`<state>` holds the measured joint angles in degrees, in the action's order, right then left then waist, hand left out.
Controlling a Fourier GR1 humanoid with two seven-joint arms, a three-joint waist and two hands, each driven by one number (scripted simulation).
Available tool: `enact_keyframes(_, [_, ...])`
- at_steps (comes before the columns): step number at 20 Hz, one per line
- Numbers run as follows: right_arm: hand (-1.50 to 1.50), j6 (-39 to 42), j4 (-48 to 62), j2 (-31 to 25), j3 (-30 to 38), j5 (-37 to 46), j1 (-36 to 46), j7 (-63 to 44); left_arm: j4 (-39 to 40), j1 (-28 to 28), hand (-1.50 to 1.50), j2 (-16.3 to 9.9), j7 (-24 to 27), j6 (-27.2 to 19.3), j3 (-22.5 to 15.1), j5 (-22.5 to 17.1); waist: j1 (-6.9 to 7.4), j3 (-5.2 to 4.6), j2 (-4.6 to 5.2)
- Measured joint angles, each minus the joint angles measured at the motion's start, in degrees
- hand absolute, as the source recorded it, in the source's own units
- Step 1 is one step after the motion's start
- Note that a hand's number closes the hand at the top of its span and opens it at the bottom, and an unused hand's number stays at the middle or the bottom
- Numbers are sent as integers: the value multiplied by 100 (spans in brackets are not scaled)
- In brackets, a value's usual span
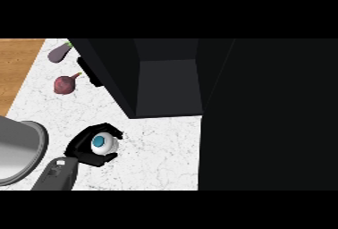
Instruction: Pick up the bottled water, place it into the cabinet and close the cabinet
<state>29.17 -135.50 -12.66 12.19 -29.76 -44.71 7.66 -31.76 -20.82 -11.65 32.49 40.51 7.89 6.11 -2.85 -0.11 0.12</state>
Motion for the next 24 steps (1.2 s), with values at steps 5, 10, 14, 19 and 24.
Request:
enact_keyframes(5, [-150, 4, 20, -54, 67, -44, -68, 113, 225, -111, 150, 67, -62, 183, -22, -226, 35, -7, 7])
enact_keyframes(10, [-150, 2, 29, -168, 206, -97, -142, 193, 181, -116, 150, 89, 17, 217, -130, -335, 82, -15, 7])
enact_keyframes(14, [-150, 3, 36, -146, 226, -124, -272, 300, 33, -15, 150, 63, 189, -362, 293, -745, 150, -14, -12])
enact_keyframes(19, [-150, -37, 50, -230, 333, -169, -295, 379, -108, 218, 150, 7, 642, -1269, 1025, -1278, 234, -12, -19])
enact_keyframes(24, [-150, 20, 1, -311, 480, -255, -530, 388, -499, 301, 150, 235, 629, -1646, 1080, -1436, 230, 0, -33])
